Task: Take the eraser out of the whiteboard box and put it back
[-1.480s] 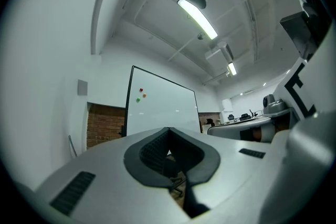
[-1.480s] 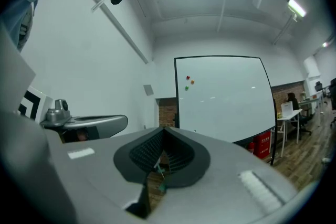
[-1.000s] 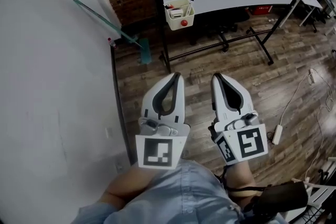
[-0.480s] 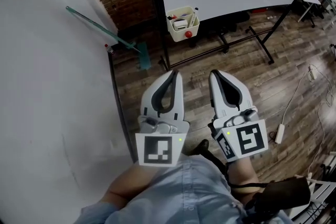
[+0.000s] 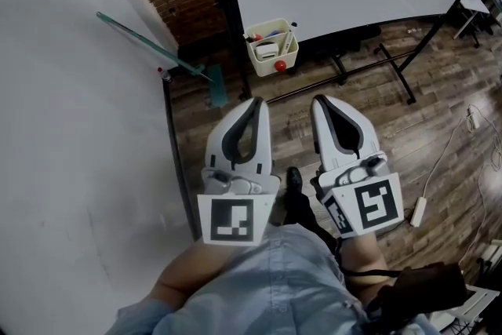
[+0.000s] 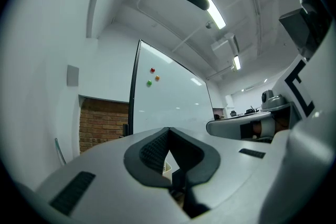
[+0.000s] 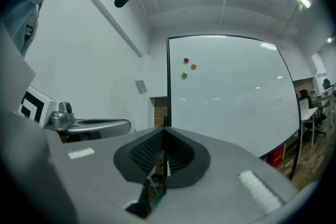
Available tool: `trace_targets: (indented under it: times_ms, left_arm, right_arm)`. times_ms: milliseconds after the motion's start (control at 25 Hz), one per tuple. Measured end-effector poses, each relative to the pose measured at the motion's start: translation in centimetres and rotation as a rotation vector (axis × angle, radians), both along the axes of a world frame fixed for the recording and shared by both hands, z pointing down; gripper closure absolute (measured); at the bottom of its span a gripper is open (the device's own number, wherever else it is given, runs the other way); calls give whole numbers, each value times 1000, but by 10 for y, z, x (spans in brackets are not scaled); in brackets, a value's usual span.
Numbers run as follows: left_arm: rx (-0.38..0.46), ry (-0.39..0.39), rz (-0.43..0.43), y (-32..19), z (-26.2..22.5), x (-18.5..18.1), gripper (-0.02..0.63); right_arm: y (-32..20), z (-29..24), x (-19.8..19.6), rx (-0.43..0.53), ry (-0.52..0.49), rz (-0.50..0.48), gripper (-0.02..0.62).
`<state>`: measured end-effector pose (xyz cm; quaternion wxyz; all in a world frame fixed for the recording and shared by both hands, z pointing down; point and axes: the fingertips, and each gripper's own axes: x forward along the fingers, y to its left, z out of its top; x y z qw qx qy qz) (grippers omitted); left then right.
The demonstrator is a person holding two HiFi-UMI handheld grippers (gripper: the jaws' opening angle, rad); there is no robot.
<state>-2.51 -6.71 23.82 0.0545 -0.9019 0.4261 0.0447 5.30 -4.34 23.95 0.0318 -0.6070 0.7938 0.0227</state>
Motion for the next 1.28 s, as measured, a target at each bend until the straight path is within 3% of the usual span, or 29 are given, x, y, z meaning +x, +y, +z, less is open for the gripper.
trace_targets:
  times_ms: [360,800,1040,1280]
  left_arm:
    - [-13,-24,-100,-74,2,34,601]
    - [-63,2,-235,-131,21,27,601]
    - [-102,15,-303,-161,35,16,601]
    - [-155,13,-338,-182,57,10,601]
  right_arm:
    - [-82,13,21,-44,24,-180,592]
    - [-149,44,16,-150,93,-320,570]
    - [-178,73,-6,-220,156,-463,463]
    - [-199,106,-17,-277,269,-519,422]
